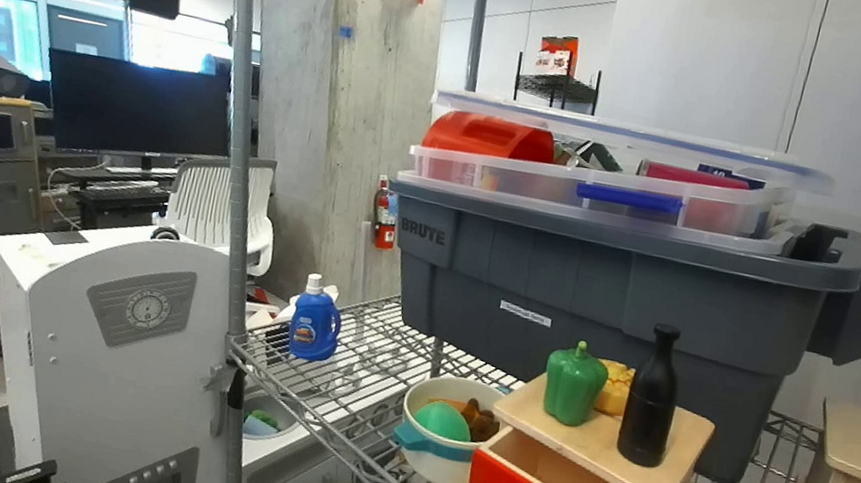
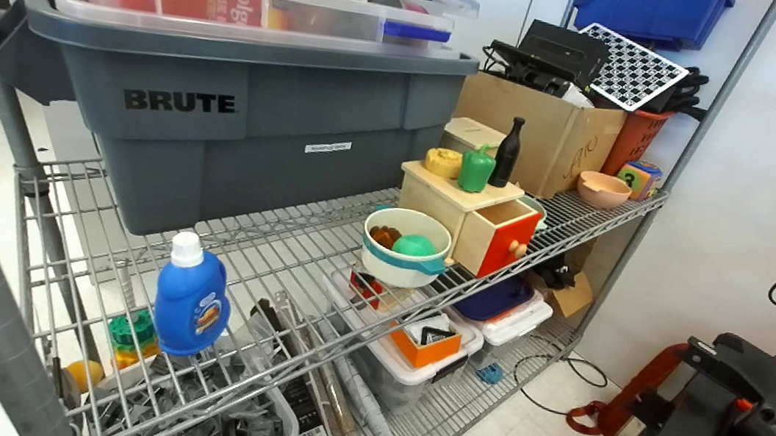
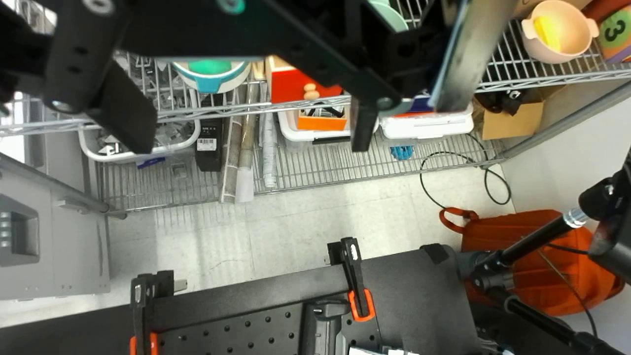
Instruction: Pick up the bottle and put it in the bowl
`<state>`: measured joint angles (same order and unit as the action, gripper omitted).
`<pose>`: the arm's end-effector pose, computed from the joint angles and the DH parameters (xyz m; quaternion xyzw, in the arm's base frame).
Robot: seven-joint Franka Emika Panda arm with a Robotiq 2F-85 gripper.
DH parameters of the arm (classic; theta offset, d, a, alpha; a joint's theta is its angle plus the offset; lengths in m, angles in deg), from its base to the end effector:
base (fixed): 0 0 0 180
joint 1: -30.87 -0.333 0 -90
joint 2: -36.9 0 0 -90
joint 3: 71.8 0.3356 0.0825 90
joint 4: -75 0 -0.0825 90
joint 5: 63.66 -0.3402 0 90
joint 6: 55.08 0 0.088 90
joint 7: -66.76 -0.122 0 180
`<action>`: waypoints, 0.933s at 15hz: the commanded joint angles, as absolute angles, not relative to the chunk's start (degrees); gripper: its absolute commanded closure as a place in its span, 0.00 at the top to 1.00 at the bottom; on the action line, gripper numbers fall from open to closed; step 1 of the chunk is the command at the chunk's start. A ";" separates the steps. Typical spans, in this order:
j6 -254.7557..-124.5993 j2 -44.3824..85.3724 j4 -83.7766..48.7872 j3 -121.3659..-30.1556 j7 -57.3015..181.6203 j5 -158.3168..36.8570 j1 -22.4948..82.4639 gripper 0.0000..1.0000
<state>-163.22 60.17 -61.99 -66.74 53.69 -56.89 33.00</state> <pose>0.3639 0.0108 0.4829 0.9936 -0.0714 -0.0394 0.0786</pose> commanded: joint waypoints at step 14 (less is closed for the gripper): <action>-162.57 32.64 -35.09 -73.09 61.37 -57.68 33.48 1.00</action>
